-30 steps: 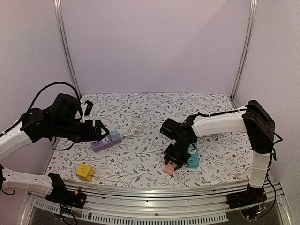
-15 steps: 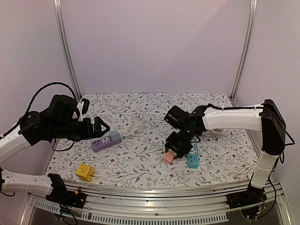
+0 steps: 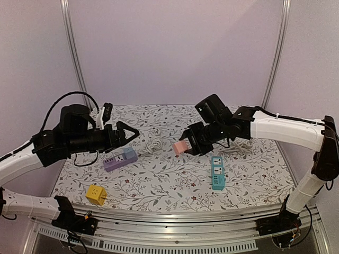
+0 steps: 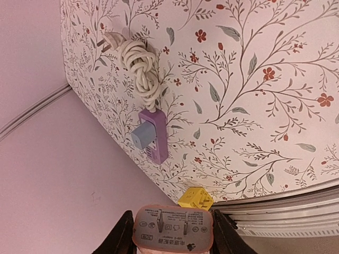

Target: Insert the plug

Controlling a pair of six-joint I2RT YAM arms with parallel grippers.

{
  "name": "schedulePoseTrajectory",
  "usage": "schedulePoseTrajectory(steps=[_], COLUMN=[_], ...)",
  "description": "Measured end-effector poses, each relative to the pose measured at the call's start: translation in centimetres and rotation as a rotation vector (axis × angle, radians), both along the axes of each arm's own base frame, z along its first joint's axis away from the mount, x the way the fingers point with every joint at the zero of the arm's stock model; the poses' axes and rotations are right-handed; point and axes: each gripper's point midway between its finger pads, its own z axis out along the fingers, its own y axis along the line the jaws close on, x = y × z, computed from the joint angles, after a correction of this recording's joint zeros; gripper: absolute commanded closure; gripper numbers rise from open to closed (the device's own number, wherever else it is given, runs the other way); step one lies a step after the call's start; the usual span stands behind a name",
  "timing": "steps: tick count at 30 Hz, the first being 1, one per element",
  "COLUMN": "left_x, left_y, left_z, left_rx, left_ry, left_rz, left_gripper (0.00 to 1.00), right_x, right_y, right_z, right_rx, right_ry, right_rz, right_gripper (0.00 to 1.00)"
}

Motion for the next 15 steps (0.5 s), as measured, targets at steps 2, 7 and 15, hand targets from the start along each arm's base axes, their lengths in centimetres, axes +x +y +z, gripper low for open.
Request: schedulePoseTrajectory(steps=[2,7,15], left_x=[0.6,2.2,3.9], left_y=[-0.9,-3.2,-7.2], left_z=[0.1,0.4,1.0], left_rx=[-0.015,-0.034,-0.071], left_ry=[-0.007,-0.026,-0.067], left_rz=[-0.009,-0.03,-0.081], left_gripper=[0.09,0.11,0.15], right_x=[0.4,1.2,2.0], right_y=[0.2,0.7,1.6], right_z=[0.9,2.4,4.5], right_rx=[0.038,0.087,0.142], right_ry=[-0.007,-0.028,-0.078], right_rz=[-0.035,-0.083,-0.11], right_gripper=[0.77,0.77,0.77])
